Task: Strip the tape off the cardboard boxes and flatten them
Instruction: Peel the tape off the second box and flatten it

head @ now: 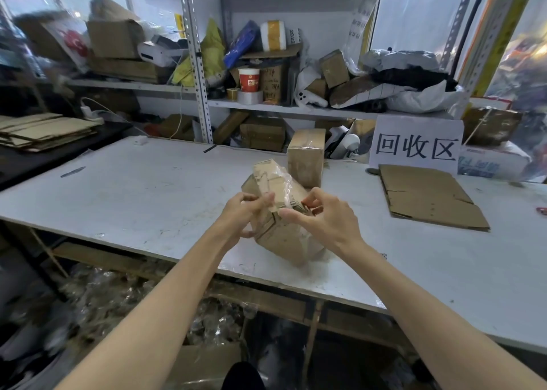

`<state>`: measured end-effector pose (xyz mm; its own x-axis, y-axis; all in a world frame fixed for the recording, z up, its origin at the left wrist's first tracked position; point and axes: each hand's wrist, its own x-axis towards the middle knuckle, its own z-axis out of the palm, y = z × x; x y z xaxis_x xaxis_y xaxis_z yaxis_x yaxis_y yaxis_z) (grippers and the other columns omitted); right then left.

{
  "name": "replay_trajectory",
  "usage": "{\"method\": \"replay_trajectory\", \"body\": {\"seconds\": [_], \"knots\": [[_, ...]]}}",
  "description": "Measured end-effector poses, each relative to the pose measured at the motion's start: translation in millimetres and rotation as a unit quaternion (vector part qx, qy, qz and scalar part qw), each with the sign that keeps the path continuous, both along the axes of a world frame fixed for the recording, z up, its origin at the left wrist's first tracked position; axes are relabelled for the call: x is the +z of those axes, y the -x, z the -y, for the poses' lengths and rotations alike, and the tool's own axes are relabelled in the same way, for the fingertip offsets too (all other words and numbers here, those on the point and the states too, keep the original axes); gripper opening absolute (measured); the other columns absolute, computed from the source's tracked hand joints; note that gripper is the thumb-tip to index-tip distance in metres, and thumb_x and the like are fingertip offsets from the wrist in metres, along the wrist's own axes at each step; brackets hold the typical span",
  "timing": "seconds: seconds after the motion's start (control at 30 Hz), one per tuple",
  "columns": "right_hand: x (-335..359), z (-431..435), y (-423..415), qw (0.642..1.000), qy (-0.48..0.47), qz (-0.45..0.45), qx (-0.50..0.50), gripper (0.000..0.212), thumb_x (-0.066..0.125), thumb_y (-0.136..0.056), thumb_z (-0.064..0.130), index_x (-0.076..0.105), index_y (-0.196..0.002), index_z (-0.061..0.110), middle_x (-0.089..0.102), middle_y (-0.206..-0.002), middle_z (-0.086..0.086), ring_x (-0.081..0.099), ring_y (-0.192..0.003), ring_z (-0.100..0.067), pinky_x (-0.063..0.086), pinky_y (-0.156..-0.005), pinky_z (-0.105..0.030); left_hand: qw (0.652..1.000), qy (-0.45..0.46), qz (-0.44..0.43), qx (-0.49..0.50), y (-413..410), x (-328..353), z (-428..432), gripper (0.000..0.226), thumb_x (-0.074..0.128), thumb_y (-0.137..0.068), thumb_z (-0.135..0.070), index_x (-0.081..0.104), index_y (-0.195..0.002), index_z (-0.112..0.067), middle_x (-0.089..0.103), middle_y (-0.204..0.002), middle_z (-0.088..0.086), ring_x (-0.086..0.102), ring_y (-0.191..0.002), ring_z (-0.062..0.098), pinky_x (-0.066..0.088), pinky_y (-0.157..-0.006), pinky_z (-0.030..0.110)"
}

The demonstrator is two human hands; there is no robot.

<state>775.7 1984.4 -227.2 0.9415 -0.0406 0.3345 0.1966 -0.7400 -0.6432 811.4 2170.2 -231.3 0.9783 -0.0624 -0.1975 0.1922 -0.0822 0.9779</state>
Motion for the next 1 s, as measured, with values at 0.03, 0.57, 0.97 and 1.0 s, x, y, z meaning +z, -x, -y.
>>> {"method": "replay_trajectory", "body": {"seconds": [0.03, 0.57, 0.97, 1.0], "knots": [[2.2, -2.5, -1.5, 1.000, 0.005, -0.003, -0.008, 0.069, 0.058, -0.055, 0.085, 0.062, -0.087, 0.024, 0.068, -0.082, 0.007, 0.064, -0.077, -0.012, 0.055, -0.071, -0.037, 1.000, -0.003, -0.002, 0.007, -0.1, -1.0, 1.0, 0.048, 0.076, -0.081, -0.041, 0.056, -0.117, -0.016, 0.062, -0.123, 0.009, 0.063, -0.108, 0.025, 0.055, -0.073, 0.040], [-7.7, -2.6, -10.9, 0.980, -0.094, -0.094, 0.148, 0.020, 0.062, -0.085, 0.026, 0.056, -0.098, 0.012, 0.065, -0.095, -0.004, 0.065, -0.088, -0.019, 0.057, -0.066, -0.035, 0.981, -0.059, 0.165, 0.088, 6.1, -18.4, -1.0, 0.097, 0.086, -0.067, 0.000, 0.028, -0.131, -0.046, 0.040, -0.137, 0.005, 0.049, -0.122, 0.024, 0.054, -0.093, 0.052], [9.6, -6.0, -26.4, 0.985, -0.160, 0.046, 0.039, 0.019, 0.060, -0.093, 0.030, 0.072, -0.105, 0.022, 0.069, -0.088, 0.006, 0.064, -0.081, -0.014, 0.055, -0.077, -0.037, 0.973, -0.139, 0.184, -0.013, 5.1, -7.3, -1.2, 0.119, 0.086, -0.059, -0.041, 0.007, -0.147, -0.043, 0.031, -0.144, 0.003, 0.039, -0.131, 0.024, 0.043, -0.106, 0.051], [9.0, -6.9, -24.0, 0.986, -0.153, 0.048, 0.045, 0.019, 0.058, -0.094, 0.031, 0.074, -0.098, 0.022, 0.069, -0.088, 0.006, 0.063, -0.082, -0.014, 0.052, -0.076, -0.034, 0.969, -0.161, 0.185, 0.021, 3.9, -4.7, 2.5, 0.119, 0.084, -0.054, -0.052, 0.009, -0.146, -0.041, 0.032, -0.140, 0.003, 0.038, -0.129, 0.024, 0.042, -0.107, 0.049]]}}
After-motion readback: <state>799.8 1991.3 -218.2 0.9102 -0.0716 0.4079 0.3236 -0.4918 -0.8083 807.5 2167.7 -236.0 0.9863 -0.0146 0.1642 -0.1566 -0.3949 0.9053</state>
